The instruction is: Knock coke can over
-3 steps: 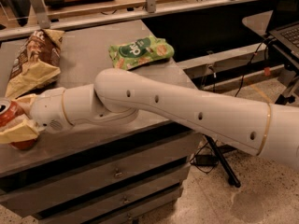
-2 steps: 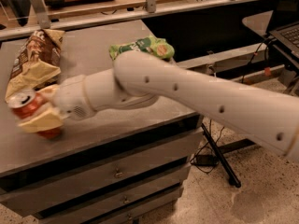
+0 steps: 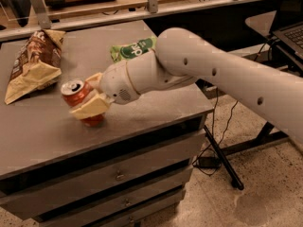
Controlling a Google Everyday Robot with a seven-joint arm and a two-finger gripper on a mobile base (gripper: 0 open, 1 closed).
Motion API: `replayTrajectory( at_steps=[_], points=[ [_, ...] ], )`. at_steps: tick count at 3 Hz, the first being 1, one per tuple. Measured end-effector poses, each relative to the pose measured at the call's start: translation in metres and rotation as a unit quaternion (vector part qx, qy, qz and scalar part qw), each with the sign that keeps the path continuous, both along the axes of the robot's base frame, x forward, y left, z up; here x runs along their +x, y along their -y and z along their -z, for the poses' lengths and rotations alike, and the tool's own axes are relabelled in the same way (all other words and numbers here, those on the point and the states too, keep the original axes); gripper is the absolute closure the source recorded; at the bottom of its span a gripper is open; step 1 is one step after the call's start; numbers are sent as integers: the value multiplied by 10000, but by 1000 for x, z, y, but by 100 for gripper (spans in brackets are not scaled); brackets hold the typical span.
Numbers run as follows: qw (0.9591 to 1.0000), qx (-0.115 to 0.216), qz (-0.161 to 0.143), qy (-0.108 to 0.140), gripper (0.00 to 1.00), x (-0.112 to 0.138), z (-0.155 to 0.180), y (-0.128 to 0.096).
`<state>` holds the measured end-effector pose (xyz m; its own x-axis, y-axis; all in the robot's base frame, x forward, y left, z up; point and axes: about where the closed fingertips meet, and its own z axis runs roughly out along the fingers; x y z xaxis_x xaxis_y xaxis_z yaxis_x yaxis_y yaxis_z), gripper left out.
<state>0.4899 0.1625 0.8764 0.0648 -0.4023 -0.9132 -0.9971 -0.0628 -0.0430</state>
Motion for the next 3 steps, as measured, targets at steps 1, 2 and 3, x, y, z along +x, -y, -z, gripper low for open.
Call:
replayTrajectory(
  at_steps=[1, 2, 3],
  points=[
    [9992, -35, 87, 382, 100, 35, -18, 16],
    [9975, -117, 11, 697, 100, 66, -36, 21],
    [9940, -522, -360, 888, 100, 92, -48, 16]
  ],
)
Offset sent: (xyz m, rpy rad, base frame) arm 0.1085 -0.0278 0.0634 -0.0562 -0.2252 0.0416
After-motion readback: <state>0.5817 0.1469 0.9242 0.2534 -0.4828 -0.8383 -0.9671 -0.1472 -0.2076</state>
